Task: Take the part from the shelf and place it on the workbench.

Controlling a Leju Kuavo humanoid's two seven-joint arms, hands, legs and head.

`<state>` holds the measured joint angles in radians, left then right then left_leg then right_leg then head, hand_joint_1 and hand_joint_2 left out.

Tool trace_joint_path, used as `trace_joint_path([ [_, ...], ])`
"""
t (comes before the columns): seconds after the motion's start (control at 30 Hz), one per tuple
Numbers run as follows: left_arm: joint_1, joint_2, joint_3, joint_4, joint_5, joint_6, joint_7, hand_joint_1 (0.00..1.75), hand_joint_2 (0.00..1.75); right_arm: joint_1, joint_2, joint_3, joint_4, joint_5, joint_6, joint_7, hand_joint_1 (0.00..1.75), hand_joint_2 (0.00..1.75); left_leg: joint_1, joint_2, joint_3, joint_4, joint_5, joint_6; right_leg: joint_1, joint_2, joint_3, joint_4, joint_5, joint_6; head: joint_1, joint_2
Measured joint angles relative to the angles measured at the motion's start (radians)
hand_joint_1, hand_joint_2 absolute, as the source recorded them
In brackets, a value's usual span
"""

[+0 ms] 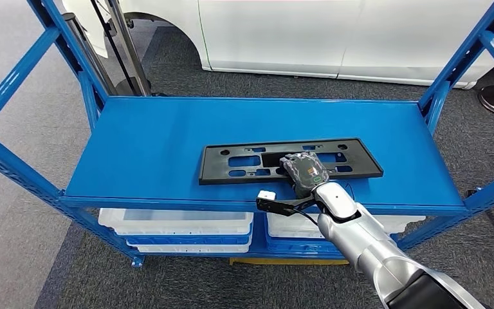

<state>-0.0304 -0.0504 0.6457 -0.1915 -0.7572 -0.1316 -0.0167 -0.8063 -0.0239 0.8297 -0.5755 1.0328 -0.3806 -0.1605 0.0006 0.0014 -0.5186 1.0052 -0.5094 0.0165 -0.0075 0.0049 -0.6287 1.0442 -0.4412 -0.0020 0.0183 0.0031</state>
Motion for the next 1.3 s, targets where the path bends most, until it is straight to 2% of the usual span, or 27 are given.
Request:
trace_joint_path([
  [0.1, 0.001, 0.000, 0.008, 0.000, 0.012, -0.007, -0.003, 0.00, 1.75, 0.003, -0.001, -0.001, -0.006, -0.001, -0.013, -0.003, 1.75, 1.75, 0.000, 0.000, 0.000, 0.000, 0.000, 0.000, 0.000, 0.000, 0.000, 0.000, 0.000, 0.000, 0.000, 0.000],
  [0.27, 0.003, 0.000, 0.023, 0.000, 0.005, -0.017, -0.017, 0.00, 1.75, 0.028, -0.020, -0.003, -0.048, 0.010, -0.087, -0.031, 1.75, 1.75, 0.000, 0.000, 0.000, 0.000, 0.000, 0.000, 0.000, 0.000, 0.000, 0.000, 0.000, 0.000, 0.000, 0.000],
  [0.53, 0.004, 0.000, 0.024, 0.000, 0.004, -0.017, -0.017, 0.00, 1.75, 0.048, -0.040, -0.013, -0.100, 0.000, -0.107, -0.047, 1.75, 1.75, 0.000, 0.000, -0.001, 0.000, 0.000, 0.000, 0.000, 0.000, -0.001, 0.000, 0.000, 0.000, 0.000, 0.000],
  [0.83, 0.007, 0.001, 0.028, 0.000, -0.011, 0.002, -0.002, 0.00, 1.75, 0.119, -0.118, -0.081, -0.402, -0.015, -0.151, -0.080, 1.75, 1.75, -0.006, 0.000, -0.004, 0.004, -0.001, 0.002, -0.006, 0.000, -0.002, -0.002, 0.002, 0.004, 0.000, 0.000],
  [0.97, 0.008, 0.002, 0.034, 0.000, -0.014, 0.002, 0.001, 0.00, 1.75, 0.144, -0.139, -0.097, -0.494, -0.014, -0.151, -0.085, 1.75, 1.75, -0.008, 0.000, -0.008, 0.011, -0.003, 0.006, -0.007, 0.000, -0.003, -0.002, 0.005, 0.010, 0.000, 0.000],
  [1.07, 0.007, 0.003, 0.037, 0.000, -0.019, 0.002, 0.001, 0.00, 1.75, 0.159, -0.149, -0.101, -0.542, -0.011, -0.151, -0.089, 1.75, 1.75, -0.005, 0.003, -0.008, 0.005, 0.010, 0.017, -0.008, 0.001, -0.002, -0.005, 0.011, 0.023, 0.000, 0.000],
  [1.1, 0.006, 0.003, 0.038, 0.000, -0.019, 0.002, 0.001, 0.00, 1.75, 0.162, -0.154, -0.102, -0.554, -0.011, -0.151, -0.089, 1.75, 1.75, -0.002, 0.005, -0.007, -0.004, 0.019, 0.023, -0.007, 0.001, -0.006, 0.002, 0.000, 0.026, 0.001, 0.000],
  [1.13, 0.006, 0.003, 0.038, 0.000, -0.021, 0.002, 0.001, 0.00, 1.75, 0.164, -0.158, -0.103, -0.563, -0.011, -0.151, -0.090, 1.75, 1.75, 0.001, 0.007, -0.007, -0.012, 0.027, 0.028, -0.006, 0.001, -0.016, 0.026, -0.022, 0.029, 0.001, 0.000],
  [1.17, 0.005, 0.003, 0.038, 0.000, -0.023, 0.002, 0.001, 0.00, 1.75, 0.166, -0.162, -0.105, -0.570, -0.011, -0.150, -0.090, 1.75, 1.75, 0.003, 0.010, -0.009, -0.016, 0.032, 0.032, -0.006, 0.000, -0.034, 0.070, -0.056, 0.030, 0.002, 0.000],
  [1.23, 0.006, 0.004, 0.038, 0.000, -0.027, 0.002, 0.001, 0.00, 1.75, 0.172, -0.167, -0.106, -0.580, -0.011, -0.148, -0.092, 1.75, 1.75, 0.001, 0.011, -0.018, -0.013, 0.036, 0.035, -0.006, 0.000, -0.081, 0.196, -0.125, 0.033, 0.002, 0.000],
  [1.27, 0.006, 0.004, 0.038, 0.000, -0.029, 0.002, 0.001, 0.00, 1.75, 0.177, -0.170, -0.107, -0.582, -0.011, -0.146, -0.093, 1.75, 1.75, 0.001, 0.011, -0.023, -0.009, 0.036, 0.036, -0.007, 0.000, -0.096, 0.244, -0.141, 0.034, 0.002, 0.000],
  [1.3, 0.006, 0.004, 0.038, 0.000, -0.030, 0.002, 0.001, 0.00, 1.75, 0.182, -0.172, -0.107, -0.583, -0.011, -0.144, -0.094, 1.75, 1.75, 0.001, 0.010, -0.028, -0.003, 0.036, 0.036, -0.007, 0.000, -0.096, 0.259, -0.137, 0.034, 0.002, 0.000],
])
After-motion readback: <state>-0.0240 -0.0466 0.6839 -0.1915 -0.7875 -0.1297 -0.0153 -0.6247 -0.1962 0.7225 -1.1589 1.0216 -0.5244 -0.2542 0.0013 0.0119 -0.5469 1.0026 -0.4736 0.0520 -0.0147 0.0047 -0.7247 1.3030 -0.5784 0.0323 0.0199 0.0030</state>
